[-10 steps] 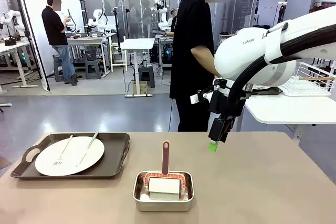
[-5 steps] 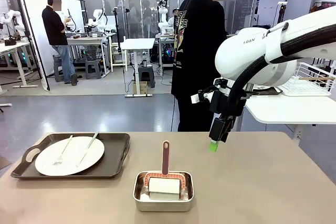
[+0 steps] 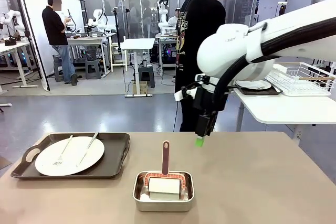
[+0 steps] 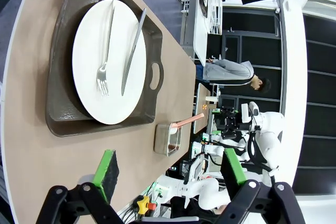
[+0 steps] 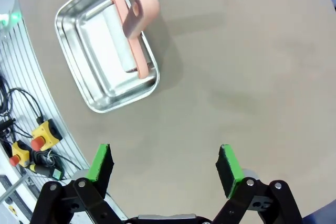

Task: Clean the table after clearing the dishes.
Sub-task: When the left (or right) Handle tray is removed, use the left hand (or right hand) to clean the left (or right) side of the table with the Lint Roller.

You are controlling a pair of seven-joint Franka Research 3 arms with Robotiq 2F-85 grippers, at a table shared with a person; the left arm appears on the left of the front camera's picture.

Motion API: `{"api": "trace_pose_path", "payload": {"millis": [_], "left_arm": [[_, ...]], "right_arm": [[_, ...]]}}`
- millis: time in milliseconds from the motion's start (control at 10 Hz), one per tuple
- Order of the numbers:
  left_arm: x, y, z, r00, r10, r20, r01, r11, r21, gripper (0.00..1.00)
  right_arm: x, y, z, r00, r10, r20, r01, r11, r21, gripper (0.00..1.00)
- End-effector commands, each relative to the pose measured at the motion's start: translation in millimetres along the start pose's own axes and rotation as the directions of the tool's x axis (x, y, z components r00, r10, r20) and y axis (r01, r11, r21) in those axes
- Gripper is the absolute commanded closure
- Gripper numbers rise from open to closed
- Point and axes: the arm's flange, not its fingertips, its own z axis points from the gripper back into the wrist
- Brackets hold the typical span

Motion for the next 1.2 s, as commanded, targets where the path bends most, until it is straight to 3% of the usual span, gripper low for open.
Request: {"api": "trace_pose_path", "payload": {"millis": [0, 500, 1100], "left_arm": [[-2.1, 0.3, 2.2, 1.000, 0.000, 0.003, 0.000, 1.000, -0.002, 0.00], [-2.1, 0.3, 2.2, 1.000, 0.000, 0.003, 0.000, 1.000, -0.002, 0.00], [-2.1, 0.3, 2.2, 1.000, 0.000, 0.003, 0.000, 1.000, -0.002, 0.00]], "right_arm": [[36.9, -7.4, -6.3, 0.988, 0.134, -0.077, -0.136, 0.990, -0.024, 0.00], [102.5, -1.6, -40.2, 0.944, 0.300, -0.137, -0.294, 0.954, 0.058, 0.00], [123.8, -8.4, -51.8, 0.915, 0.383, -0.127, -0.361, 0.917, 0.167, 0.00]]}}
